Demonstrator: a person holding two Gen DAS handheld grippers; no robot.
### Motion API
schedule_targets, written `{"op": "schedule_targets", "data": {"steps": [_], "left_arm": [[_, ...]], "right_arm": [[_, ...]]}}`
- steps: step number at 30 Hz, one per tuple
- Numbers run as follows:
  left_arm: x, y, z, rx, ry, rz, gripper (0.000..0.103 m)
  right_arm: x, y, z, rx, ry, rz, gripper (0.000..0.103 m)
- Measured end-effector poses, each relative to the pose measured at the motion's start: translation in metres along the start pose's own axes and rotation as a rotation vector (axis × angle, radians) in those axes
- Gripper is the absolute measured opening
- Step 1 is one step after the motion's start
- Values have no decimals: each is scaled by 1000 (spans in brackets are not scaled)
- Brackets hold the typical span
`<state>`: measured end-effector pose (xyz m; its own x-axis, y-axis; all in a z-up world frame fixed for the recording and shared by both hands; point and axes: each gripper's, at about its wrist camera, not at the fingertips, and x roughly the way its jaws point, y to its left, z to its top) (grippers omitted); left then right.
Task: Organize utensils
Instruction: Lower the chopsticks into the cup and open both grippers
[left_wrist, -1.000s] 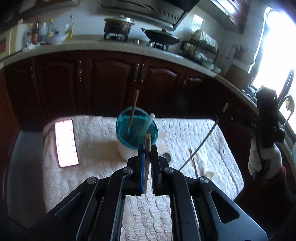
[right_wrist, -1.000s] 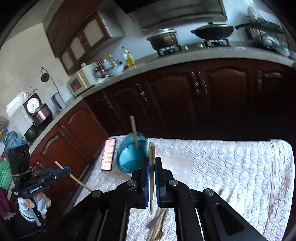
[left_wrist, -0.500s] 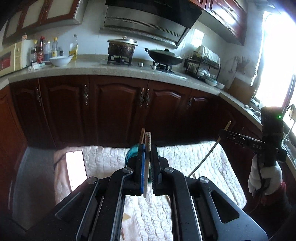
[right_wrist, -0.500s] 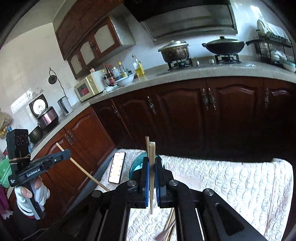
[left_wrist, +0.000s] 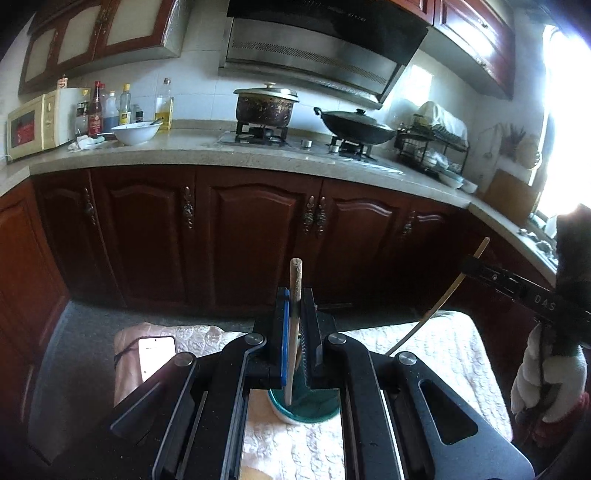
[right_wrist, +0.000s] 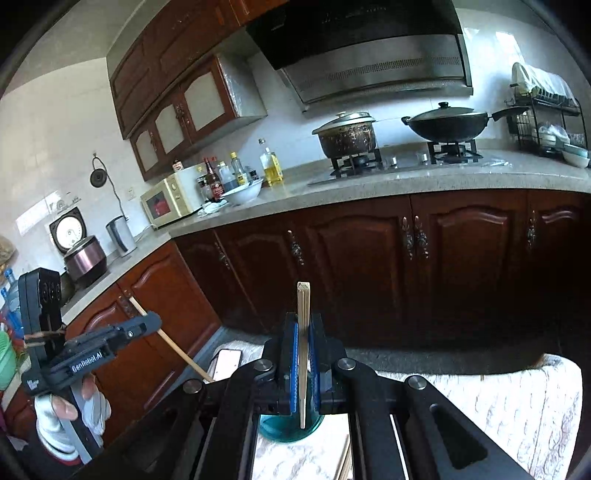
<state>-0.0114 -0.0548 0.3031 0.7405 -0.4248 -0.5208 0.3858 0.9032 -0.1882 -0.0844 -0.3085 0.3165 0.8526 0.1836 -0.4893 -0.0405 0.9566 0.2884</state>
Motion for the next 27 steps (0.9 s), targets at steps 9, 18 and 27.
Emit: {"op": "schedule_targets", "data": {"steps": [9,18,27], "left_arm": [[51,-3,-12,14,66,27,4],[82,1,-35,10,129,40,4],[97,1,-45,-1,166,40,4]], "right_arm": [[61,-16,-13,22,76,-14,5],[105,-33,-44,66,178,13,5],[126,-40,-62,81,235,9,5]]}}
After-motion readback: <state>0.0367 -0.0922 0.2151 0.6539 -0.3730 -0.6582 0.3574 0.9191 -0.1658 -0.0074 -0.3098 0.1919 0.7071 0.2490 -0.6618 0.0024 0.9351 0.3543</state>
